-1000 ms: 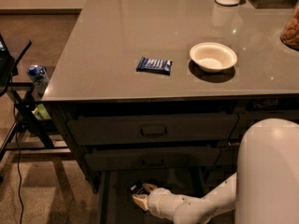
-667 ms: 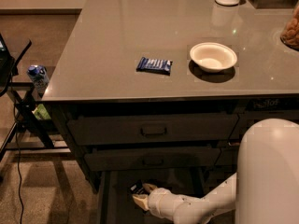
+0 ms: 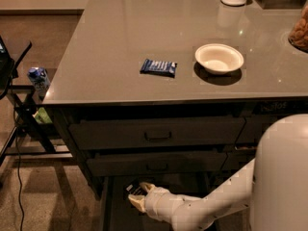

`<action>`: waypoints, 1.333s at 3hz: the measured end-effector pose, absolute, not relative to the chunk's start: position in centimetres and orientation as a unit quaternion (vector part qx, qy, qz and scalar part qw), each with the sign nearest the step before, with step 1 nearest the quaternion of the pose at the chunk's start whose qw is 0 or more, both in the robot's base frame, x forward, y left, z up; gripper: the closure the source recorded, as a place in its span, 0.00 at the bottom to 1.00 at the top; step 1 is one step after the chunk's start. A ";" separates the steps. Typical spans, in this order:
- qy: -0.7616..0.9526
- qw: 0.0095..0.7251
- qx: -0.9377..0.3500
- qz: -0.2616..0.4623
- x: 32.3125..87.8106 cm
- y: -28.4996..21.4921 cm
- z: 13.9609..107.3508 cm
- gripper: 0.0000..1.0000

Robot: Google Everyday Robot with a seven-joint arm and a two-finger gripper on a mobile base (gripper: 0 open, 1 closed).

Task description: Pick rxbar chocolate from bottom drawer and place on counter

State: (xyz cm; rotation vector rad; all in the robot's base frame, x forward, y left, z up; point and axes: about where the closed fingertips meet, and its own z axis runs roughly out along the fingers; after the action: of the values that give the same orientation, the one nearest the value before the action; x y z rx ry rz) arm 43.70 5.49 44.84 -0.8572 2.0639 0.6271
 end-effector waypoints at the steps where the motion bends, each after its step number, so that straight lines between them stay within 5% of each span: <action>1: 0.797 0.420 -0.368 0.230 43.8 7.0 50.1 1.00; 4: 0.756 0.457 -0.378 0.275 43.3 8.7 54.5 1.00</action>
Offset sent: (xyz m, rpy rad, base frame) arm -0.0027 0.0125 0.0361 -0.0226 -0.0477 0.0316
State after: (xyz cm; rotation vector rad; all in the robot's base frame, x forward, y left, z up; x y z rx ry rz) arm 43.27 8.71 54.45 -0.9310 1.8642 0.6785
